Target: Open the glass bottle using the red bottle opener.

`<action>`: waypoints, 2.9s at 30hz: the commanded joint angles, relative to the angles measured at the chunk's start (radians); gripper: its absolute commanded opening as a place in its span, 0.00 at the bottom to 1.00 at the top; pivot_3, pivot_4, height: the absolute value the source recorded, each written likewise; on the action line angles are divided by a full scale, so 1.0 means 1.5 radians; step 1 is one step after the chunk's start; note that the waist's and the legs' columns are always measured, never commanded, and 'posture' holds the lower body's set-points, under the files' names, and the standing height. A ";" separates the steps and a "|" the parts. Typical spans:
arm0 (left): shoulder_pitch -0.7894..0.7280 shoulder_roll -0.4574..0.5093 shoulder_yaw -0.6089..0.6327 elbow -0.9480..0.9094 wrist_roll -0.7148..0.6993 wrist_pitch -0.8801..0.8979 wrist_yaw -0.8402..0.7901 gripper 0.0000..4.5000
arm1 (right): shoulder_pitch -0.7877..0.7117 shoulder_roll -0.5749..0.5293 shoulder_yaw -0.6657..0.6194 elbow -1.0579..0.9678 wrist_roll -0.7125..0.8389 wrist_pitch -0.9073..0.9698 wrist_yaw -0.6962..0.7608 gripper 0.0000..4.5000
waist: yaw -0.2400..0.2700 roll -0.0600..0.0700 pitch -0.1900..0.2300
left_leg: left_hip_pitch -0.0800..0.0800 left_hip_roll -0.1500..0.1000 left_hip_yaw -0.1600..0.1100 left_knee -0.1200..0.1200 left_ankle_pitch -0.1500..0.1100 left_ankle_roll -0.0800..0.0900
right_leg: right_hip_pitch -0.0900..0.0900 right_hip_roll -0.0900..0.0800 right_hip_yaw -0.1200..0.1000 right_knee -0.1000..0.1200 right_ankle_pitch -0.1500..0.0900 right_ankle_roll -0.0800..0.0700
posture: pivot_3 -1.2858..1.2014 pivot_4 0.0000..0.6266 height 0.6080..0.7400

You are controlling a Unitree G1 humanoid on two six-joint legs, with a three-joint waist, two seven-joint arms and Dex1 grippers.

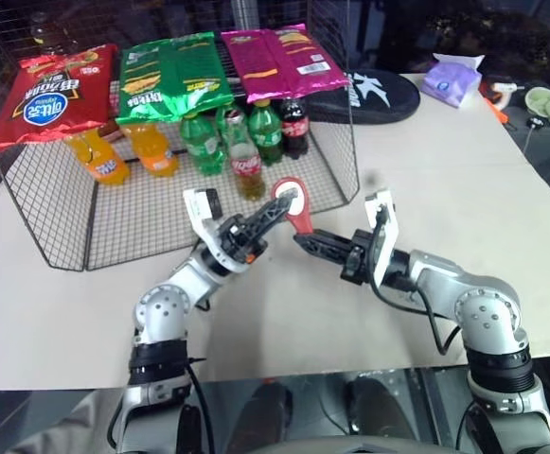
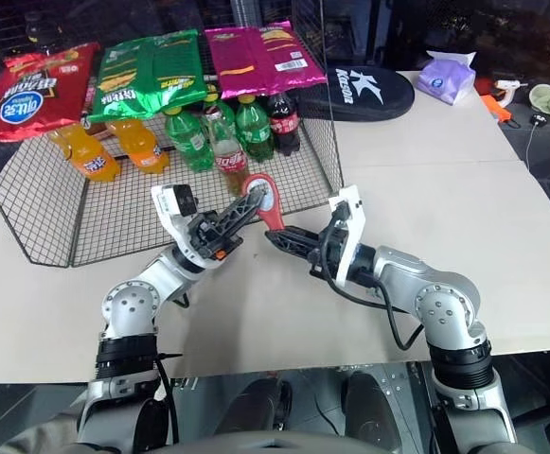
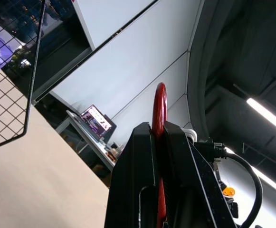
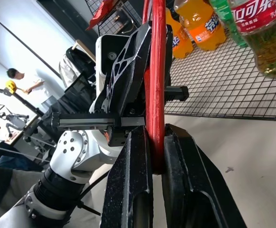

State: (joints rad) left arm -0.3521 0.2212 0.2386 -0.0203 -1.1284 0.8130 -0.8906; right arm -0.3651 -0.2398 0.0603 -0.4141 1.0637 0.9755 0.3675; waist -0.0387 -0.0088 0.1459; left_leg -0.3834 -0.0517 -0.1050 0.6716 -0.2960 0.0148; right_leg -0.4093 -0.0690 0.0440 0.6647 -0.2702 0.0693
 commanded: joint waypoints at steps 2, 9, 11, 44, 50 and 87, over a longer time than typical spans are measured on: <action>-0.011 0.009 -0.009 0.003 0.031 -0.020 0.007 0.14 | -0.003 0.008 0.006 -0.020 -0.012 -0.017 -0.001 0.00 | 0.000 0.000 0.000 | 0.000 0.000 0.000 0.000 0.000 0.000 | 0.000 0.000 0.000 0.000 0.000 0.000 | 0.52 0.24 1.00; -0.011 0.006 0.002 -0.013 0.065 -0.071 0.027 0.78 | 0.007 0.001 -0.025 -0.003 -0.050 -0.049 -0.001 0.00 | 0.000 0.000 0.000 | 0.000 0.000 0.000 0.000 0.000 0.000 | 0.000 0.000 0.000 0.000 0.000 0.000 | 0.52 0.24 1.00; -0.009 0.012 0.007 -0.019 0.060 -0.071 0.029 0.92 | 0.013 -0.004 -0.035 0.000 -0.059 -0.058 0.001 0.00 | 0.000 0.000 0.000 | 0.000 0.000 0.000 0.000 0.000 0.000 | 0.000 0.000 0.000 0.000 0.000 0.000 | 0.52 0.24 1.00; -0.215 0.040 -0.077 0.402 0.671 -0.686 0.353 0.92 | 0.077 -0.020 -0.181 0.065 -0.205 -0.214 -0.035 0.00 | 0.003 0.000 0.000 | -0.001 -0.001 0.001 -0.001 0.000 0.000 | -0.001 0.000 0.000 0.000 0.000 0.000 | 0.52 0.24 1.00; -0.292 0.038 -0.060 0.533 0.639 -0.708 0.305 0.92 | 0.070 -0.002 -0.171 0.069 -0.218 -0.226 -0.043 0.00 | -0.001 0.000 0.000 | -0.001 -0.002 0.001 -0.001 0.000 0.000 | -0.002 -0.001 0.000 0.000 0.000 0.000 | 0.52 0.24 1.00; 0.105 0.122 -0.129 -0.140 0.450 -0.394 0.080 0.63 | 0.073 0.019 -0.157 0.065 -0.230 -0.229 -0.035 0.00 | 0.000 0.000 0.000 | -0.001 -0.001 0.002 0.000 0.000 0.000 | -0.003 0.000 0.002 0.003 0.000 0.000 | 0.52 0.24 1.00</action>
State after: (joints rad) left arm -0.2013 0.3962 0.0511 -0.1722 -0.4653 0.2566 -0.7595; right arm -0.2440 -0.2073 -0.1745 -0.2773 0.7084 0.6469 0.3037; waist -0.0391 -0.0083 0.1460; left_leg -0.3852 -0.0525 -0.1025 0.6720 -0.2958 0.0150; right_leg -0.4137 -0.0695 0.0464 0.6690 -0.2702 0.0695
